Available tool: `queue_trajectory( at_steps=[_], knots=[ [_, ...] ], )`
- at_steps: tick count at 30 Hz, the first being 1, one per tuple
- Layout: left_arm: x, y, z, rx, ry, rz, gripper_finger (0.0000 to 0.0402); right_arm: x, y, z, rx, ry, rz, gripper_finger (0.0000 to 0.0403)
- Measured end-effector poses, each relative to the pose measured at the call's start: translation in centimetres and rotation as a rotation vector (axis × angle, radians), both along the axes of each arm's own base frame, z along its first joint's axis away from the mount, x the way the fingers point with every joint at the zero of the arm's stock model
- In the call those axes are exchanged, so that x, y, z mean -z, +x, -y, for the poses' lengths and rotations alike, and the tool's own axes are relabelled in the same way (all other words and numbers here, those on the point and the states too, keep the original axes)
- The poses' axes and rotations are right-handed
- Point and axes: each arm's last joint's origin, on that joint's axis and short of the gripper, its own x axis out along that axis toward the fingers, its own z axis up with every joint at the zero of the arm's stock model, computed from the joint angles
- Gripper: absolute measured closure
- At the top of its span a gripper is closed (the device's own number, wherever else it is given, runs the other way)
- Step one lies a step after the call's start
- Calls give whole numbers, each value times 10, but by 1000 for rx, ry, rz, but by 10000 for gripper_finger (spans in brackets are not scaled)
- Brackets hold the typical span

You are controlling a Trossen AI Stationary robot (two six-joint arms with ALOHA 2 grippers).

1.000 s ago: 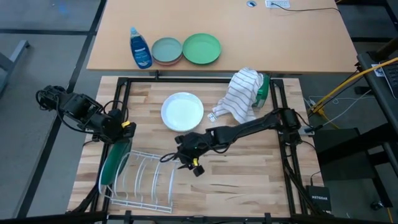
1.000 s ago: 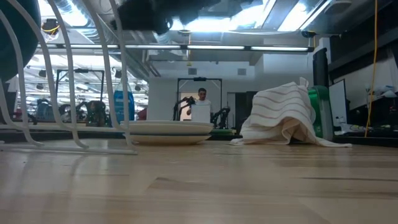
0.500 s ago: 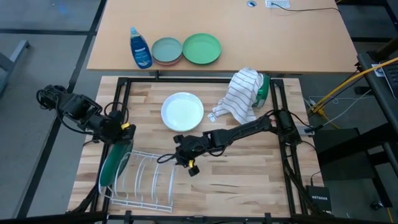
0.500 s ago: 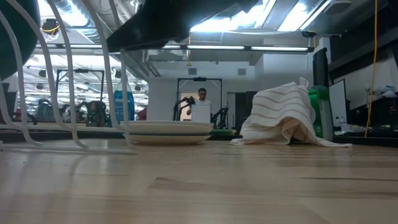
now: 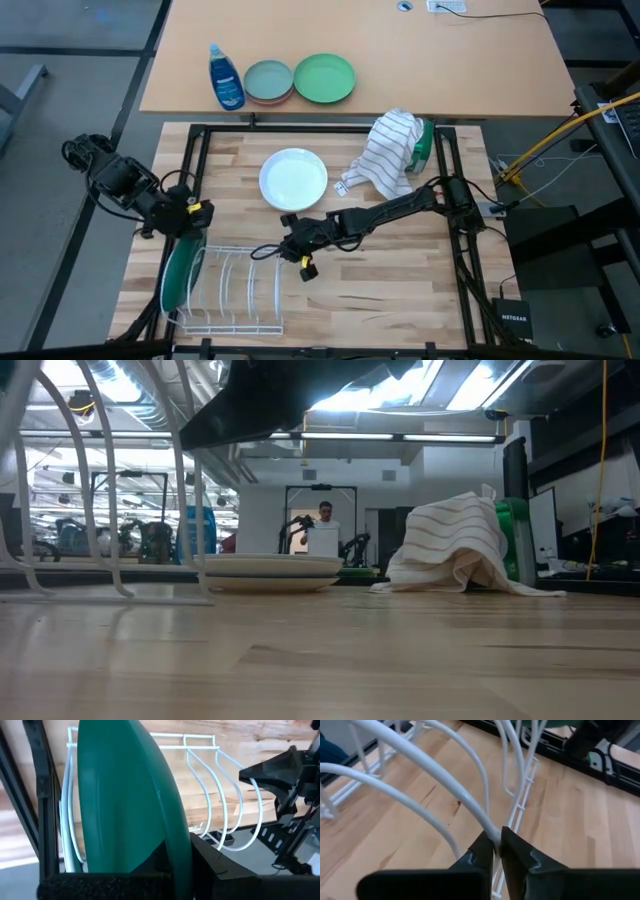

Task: Sort dishes
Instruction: Put the green plate in the white dish rack

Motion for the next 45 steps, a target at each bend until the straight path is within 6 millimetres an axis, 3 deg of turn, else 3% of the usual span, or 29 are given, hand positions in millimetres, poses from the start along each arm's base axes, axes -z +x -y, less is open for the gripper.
queue_trajectory(
  at_steps=[11, 16, 35, 40, 45],
  knots=[
    [0, -4, 8, 42, -7, 5, 375, 0, 0, 1, 17, -10, 4, 386],
    [12, -3, 9, 67, 32, -21, 371, 0, 0, 1, 19, -6, 1, 385],
    [53, 0, 12, 185, 161, -135, 296, 0, -1, 2, 27, -4, -16, 383],
    [57, 0, 12, 201, 173, -146, 283, 0, -1, 2, 25, -3, -17, 382],
    [57, 0, 15, 323, 139, -143, 260, 0, -1, 2, 31, -8, -17, 382]
  ],
)
